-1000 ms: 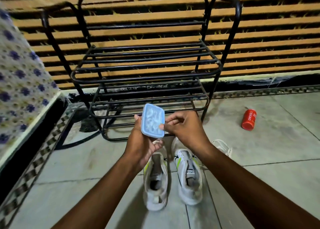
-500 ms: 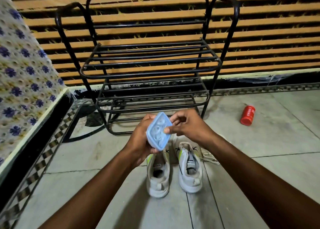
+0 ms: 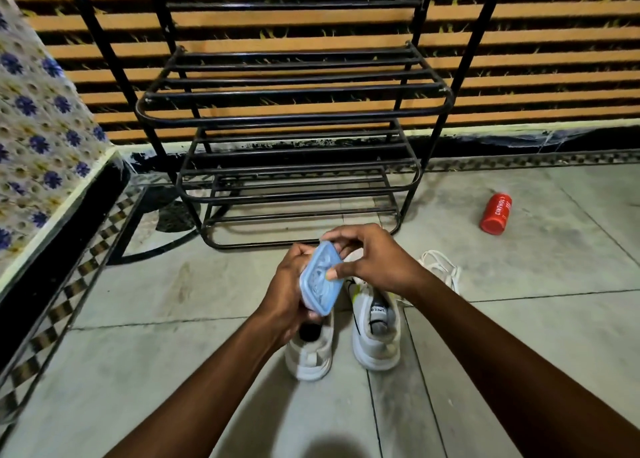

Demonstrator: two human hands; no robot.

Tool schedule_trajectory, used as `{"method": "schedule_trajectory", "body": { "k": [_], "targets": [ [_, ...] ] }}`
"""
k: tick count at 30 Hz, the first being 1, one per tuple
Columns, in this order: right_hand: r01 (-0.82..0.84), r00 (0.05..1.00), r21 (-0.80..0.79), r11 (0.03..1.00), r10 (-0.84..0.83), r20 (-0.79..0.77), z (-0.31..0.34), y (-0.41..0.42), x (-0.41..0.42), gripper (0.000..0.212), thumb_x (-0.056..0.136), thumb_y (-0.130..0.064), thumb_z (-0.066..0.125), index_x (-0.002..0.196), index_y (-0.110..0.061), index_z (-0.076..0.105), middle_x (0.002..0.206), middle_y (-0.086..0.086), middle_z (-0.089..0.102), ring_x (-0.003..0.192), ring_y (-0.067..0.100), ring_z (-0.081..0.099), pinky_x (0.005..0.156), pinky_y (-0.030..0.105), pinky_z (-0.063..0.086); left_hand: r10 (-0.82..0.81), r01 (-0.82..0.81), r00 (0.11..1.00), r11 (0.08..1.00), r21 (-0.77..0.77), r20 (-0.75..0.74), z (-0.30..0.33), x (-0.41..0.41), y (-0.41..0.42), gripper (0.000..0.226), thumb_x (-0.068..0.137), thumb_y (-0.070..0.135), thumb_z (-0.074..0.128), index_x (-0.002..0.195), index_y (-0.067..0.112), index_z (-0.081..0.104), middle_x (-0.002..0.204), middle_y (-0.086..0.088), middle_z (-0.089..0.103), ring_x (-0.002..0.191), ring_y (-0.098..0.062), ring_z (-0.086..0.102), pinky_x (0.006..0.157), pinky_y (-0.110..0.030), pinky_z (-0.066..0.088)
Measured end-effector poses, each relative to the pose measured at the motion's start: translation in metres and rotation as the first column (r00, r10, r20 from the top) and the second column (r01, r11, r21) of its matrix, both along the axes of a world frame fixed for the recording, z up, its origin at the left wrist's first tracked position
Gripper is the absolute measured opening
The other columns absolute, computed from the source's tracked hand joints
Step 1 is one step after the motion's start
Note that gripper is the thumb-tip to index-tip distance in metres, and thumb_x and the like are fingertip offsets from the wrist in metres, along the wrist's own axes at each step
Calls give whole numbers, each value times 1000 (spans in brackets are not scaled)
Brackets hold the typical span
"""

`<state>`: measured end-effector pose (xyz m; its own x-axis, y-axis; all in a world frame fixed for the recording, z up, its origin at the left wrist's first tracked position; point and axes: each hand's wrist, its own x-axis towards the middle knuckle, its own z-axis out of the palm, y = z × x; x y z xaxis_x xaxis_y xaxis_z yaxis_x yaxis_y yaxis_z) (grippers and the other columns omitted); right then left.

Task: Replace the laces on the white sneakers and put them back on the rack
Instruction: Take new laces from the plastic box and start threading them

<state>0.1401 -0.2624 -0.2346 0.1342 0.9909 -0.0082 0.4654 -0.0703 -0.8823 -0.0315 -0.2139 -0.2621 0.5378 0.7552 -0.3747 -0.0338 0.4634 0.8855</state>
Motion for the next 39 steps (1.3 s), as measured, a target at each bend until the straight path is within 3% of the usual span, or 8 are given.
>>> {"method": "schedule_trajectory", "body": {
  "k": [3,7,11,14,21,25,29,39],
  "targets": [
    [-9,1000,21,1000,8,14,-3,2,-1,55,59,-8,96,109,-20,77,94,0,74,90,20,67,84,30,58,-23,21,998,999,-38,-57,-9,1,0,40,102,31,46,123,-3,50,84,-20,59,56,-24,52,52,-24,30],
    [56,998,90,994,-57,6,-3,0,-13,48,48,-1,97,91,-13,80,85,9,73,80,24,67,74,32,58,-36,33,997,999,-40,-72,-8,-7,-1,40,105,31,40,75,20,64,68,-16,54,47,-22,43,40,-15,28],
    [122,991,143,982,-128,38,-3,6,-25,49,43,-8,99,87,-16,81,81,1,72,76,21,68,67,30,58,58,-58,998,998,-5,-10,-11,-14,5,25,107,32,42,103,12,55,76,-17,53,44,-21,47,36,-18,33],
    [100,990,192,976,-116,74,2,10,-30,47,44,-10,99,87,-15,80,81,2,72,74,22,67,66,28,57,84,-84,996,991,-104,-4,-16,-26,10,42,104,40,41,100,4,63,74,-17,54,46,-23,45,40,-18,34],
    [-117,978,286,951,61,198,-7,23,-66,22,71,-11,89,85,-15,72,83,-3,59,73,17,55,66,24,46,387,-367,919,911,-187,80,-43,-88,36,12,92,27,55,91,15,59,85,-11,49,68,-20,52,52,-27,51],
    [-331,827,175,927,196,528,-43,30,-98,13,87,-23,60,87,-14,70,88,2,57,81,25,59,69,41,51,532,-490,842,823,-286,91,-62,-138,62,21,100,33,56,106,17,68,98,-3,70,82,-19,66,59,-30,59],
    [-370,581,-137,919,344,737,-63,32,-137,17,89,-8,56,101,-11,68,111,8,52,88,36,64,69,41,52,511,-500,859,829,-250,-25,-71,-171,71,23,101,37,53,97,21,69,84,-1,68,63,-17,64,45,-22,46],
    [-406,303,-345,846,481,823,-98,33,-191,29,97,0,42,119,-2,61,123,19,46,99,39,63,68,42,39,572,-560,818,766,-315,-60,-87,-181,62,24,99,35,55,92,19,71,85,-2,71,67,-18,68,49,-23,49]
  ]
}}
